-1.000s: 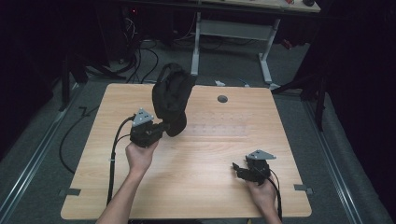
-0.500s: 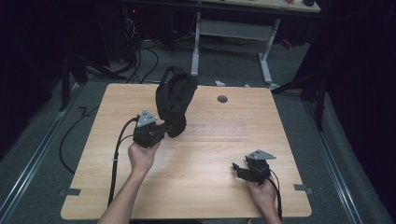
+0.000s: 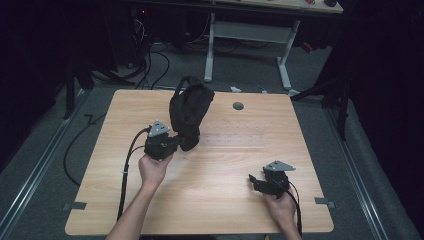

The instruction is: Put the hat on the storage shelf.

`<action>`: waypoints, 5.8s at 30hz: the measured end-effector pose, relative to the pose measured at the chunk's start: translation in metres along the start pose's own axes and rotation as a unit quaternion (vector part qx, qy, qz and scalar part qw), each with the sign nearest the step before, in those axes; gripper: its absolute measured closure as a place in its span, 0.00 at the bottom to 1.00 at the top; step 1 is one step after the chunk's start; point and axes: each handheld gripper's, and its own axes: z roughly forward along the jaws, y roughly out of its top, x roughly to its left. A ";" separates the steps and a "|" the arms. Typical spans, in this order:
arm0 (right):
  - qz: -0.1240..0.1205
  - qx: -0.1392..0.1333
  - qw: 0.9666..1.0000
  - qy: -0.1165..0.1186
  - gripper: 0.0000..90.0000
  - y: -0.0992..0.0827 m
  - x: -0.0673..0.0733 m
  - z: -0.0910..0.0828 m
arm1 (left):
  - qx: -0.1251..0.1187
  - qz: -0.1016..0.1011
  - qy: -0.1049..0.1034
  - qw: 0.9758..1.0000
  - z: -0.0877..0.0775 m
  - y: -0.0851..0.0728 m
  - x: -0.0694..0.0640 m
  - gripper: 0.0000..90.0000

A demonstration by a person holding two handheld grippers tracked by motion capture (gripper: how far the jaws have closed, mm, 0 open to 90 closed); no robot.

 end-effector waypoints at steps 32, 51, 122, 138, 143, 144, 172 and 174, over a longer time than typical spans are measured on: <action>0.001 0.000 1.000 0.000 0.38 0.000 0.000 0.000 | 0.012 -0.030 -0.016 0.999 -0.028 -0.009 0.014 0.45; 0.001 0.000 1.000 0.000 0.38 0.000 0.000 0.000 | 0.013 -0.022 -0.010 1.000 -0.050 -0.017 0.015 0.39; 0.000 0.001 1.000 0.001 0.37 0.000 0.001 0.000 | 0.071 -0.066 0.018 0.995 -0.051 -0.107 0.018 0.36; 0.000 0.000 1.000 0.001 0.37 0.000 0.001 0.000 | 0.087 -0.044 0.038 0.994 -0.036 -0.112 0.008 0.36; 0.000 0.000 1.000 0.001 0.37 0.000 0.001 0.000 | 0.088 -0.038 0.045 0.994 -0.033 -0.113 0.006 0.36; 0.000 0.000 1.000 0.000 0.37 0.000 0.001 0.000 | 0.089 -0.038 0.048 0.994 -0.032 -0.113 0.005 0.36; 0.000 0.000 1.000 0.001 0.37 0.000 0.001 0.000 | 0.105 0.022 0.099 0.989 -0.024 -0.118 -0.008 0.32; 0.000 0.000 1.000 0.001 0.37 0.000 0.001 0.000 | 0.105 0.020 0.100 0.989 -0.024 -0.118 -0.009 0.32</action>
